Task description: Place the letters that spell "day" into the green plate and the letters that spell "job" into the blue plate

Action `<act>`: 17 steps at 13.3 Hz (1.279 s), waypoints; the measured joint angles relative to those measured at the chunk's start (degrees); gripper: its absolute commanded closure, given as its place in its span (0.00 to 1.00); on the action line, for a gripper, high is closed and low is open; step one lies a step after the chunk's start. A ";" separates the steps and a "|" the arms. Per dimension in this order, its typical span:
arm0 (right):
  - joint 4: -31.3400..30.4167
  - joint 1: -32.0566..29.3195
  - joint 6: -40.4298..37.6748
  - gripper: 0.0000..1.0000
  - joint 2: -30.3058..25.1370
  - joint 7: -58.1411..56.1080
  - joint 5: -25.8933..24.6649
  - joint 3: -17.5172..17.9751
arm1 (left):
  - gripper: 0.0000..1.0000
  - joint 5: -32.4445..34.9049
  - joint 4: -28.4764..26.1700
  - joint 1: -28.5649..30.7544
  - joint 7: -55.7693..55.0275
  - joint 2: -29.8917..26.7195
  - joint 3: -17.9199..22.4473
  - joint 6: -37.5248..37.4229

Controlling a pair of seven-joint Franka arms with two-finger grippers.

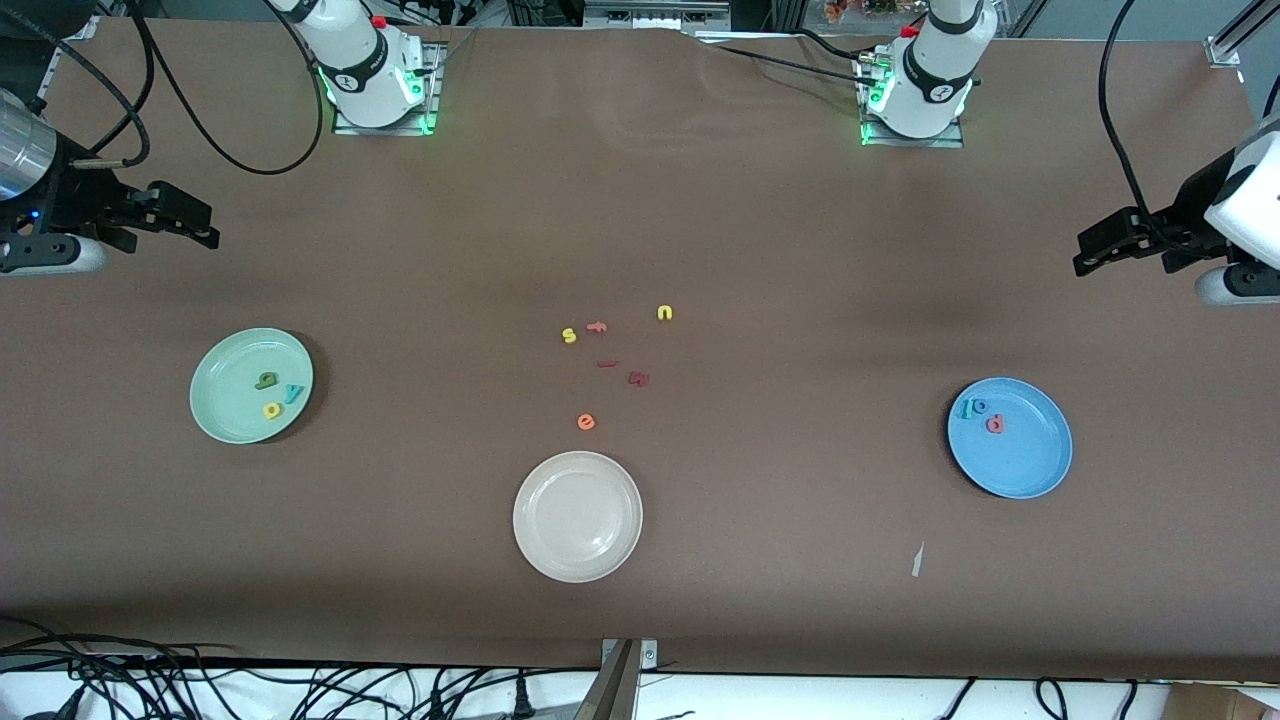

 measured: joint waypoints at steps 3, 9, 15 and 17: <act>-0.07 0.15 -0.03 0.00 0.58 0.01 0.00 0.04 | 0.00 0.00 0.00 0.05 0.00 0.02 0.02 -0.01; -0.07 0.35 -0.03 0.00 0.74 0.01 -0.01 0.07 | 0.00 0.00 0.00 0.12 0.00 0.15 0.08 -0.01; -0.07 0.41 -0.03 0.00 0.73 0.01 0.00 0.08 | 0.00 0.00 0.00 0.17 -0.04 0.51 0.12 0.00; -0.07 0.49 -0.03 0.00 0.73 0.01 0.00 0.10 | 0.00 0.00 0.00 0.18 -0.04 0.57 0.15 0.04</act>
